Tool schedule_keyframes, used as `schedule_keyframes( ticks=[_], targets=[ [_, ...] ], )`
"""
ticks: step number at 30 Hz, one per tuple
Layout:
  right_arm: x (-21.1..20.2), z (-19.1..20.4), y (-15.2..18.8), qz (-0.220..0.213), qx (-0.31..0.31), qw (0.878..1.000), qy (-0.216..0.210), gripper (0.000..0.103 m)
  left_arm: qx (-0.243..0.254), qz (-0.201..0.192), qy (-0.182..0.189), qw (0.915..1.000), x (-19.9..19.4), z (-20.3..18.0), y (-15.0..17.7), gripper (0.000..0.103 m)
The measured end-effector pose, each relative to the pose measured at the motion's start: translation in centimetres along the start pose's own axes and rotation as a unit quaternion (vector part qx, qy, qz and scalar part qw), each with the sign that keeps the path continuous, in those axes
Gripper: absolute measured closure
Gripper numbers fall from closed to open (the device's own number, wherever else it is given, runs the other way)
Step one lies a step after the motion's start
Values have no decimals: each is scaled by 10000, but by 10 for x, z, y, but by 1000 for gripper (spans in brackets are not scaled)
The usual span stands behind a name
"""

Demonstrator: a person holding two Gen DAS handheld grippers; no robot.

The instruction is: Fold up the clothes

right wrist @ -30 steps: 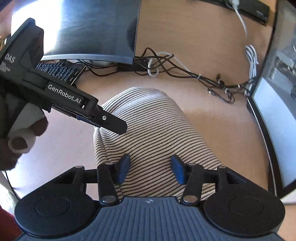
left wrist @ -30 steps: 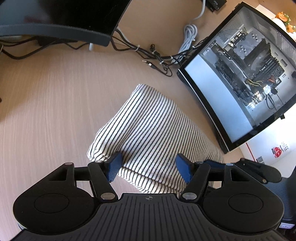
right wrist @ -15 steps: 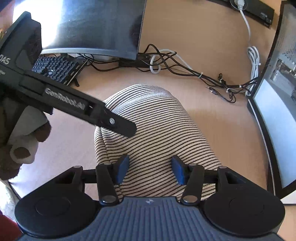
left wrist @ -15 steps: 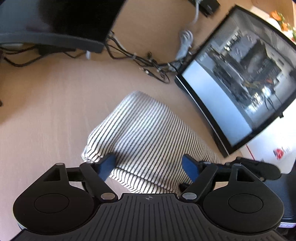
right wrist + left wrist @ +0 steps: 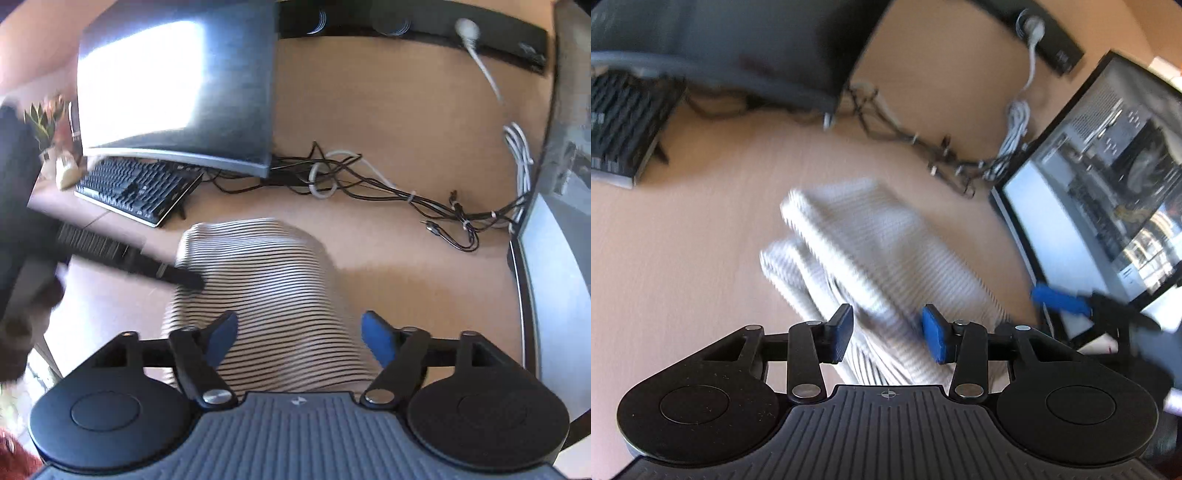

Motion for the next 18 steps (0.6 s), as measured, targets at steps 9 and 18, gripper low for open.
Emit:
schedule_keyframes(
  ticks=[9, 18],
  targets=[
    [41, -27, 40, 822, 368, 9921, -874, 25, -233, 21, -313, 9992, 19, -9, 20, 56],
    [22, -8, 44, 548, -520, 9934, -862, 40, -493, -48, -383, 9980, 15, 0, 26, 50]
  ],
)
Point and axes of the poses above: each gripper's, at about its wrist camera, not at the fingertips, and x roughly the way its jaws point, z to its left, y to its underside, the point moved 7 cm from there along x, roughly the way its jaws point, and after that the axes turned 5 degrees about x, right-handed, at the moved point
